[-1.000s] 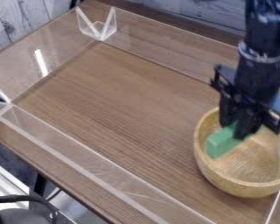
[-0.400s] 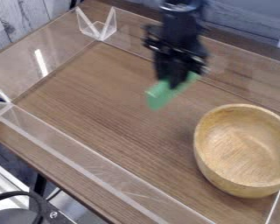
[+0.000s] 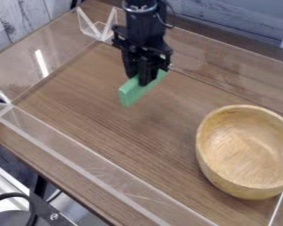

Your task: Remove the green block from inside the brown bowl and put it on the table

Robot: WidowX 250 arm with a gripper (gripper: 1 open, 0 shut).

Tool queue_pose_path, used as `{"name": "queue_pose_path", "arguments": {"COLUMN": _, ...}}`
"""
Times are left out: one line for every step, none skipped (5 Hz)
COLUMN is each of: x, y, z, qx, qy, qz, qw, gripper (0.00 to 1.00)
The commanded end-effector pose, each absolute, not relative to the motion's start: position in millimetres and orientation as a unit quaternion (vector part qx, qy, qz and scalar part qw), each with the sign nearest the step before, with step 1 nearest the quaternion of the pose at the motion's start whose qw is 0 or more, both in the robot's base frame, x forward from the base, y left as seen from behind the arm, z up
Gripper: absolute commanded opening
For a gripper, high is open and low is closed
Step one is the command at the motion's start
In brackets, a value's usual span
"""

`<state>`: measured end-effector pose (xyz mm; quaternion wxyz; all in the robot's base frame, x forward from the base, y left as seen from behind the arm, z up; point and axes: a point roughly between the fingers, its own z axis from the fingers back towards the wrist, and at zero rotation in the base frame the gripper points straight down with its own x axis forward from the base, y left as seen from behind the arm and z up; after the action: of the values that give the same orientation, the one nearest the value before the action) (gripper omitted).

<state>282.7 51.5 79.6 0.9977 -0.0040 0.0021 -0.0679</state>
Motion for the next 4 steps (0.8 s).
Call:
{"name": "queue_pose_path", "arguments": {"x": 290.1, "y": 43.3, "z": 85.0, "qx": 0.0, "qy": -0.015, "qz": -0.079, "qw": 0.997, "gripper": 0.0}}
{"name": "queue_pose_path", "arguments": {"x": 290.7, "y": 32.2, "z": 79.4, "qx": -0.005, "qy": -0.01, "qz": -0.089, "qw": 0.996, "gripper": 0.0}}
{"name": "queue_pose_path", "arguments": {"x": 295.3, "y": 14.6, "z": 74.1, "qx": -0.009, "qy": -0.008, "qz": -0.1, "qw": 0.995, "gripper": 0.0}}
{"name": "queue_pose_path", "arguments": {"x": 304.8, "y": -0.8, "z": 65.2, "qx": -0.011, "qy": -0.006, "qz": -0.105, "qw": 0.994, "gripper": 0.0}}
